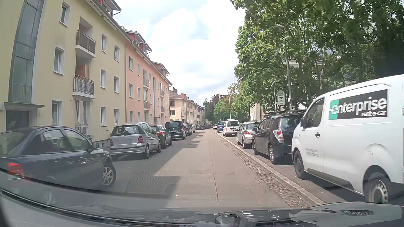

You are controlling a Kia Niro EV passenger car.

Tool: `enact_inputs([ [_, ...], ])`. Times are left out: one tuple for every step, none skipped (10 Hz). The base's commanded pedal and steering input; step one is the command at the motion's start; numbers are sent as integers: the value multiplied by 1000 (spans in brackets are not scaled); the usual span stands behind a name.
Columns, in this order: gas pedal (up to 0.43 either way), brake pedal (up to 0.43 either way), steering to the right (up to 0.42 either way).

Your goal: Follow the waypoints while adhering to traffic rules and regulations

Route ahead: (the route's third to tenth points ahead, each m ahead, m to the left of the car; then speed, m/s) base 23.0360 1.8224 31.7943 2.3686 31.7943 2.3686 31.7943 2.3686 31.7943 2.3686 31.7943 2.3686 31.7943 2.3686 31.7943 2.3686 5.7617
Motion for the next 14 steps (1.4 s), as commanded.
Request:
enact_inputs([
  [20,0,2],
  [20,0,2],
  [20,0,-3],
  [20,0,-4],
  [0,0,-4],
  [0,0,-3],
  [0,0,-2],
  [0,0,-1],
  [0,0,-2],
  [0,0,-1],
  [0,0,4],
  [0,0,5],
  [0,0,4],
  [0,18,4],
])
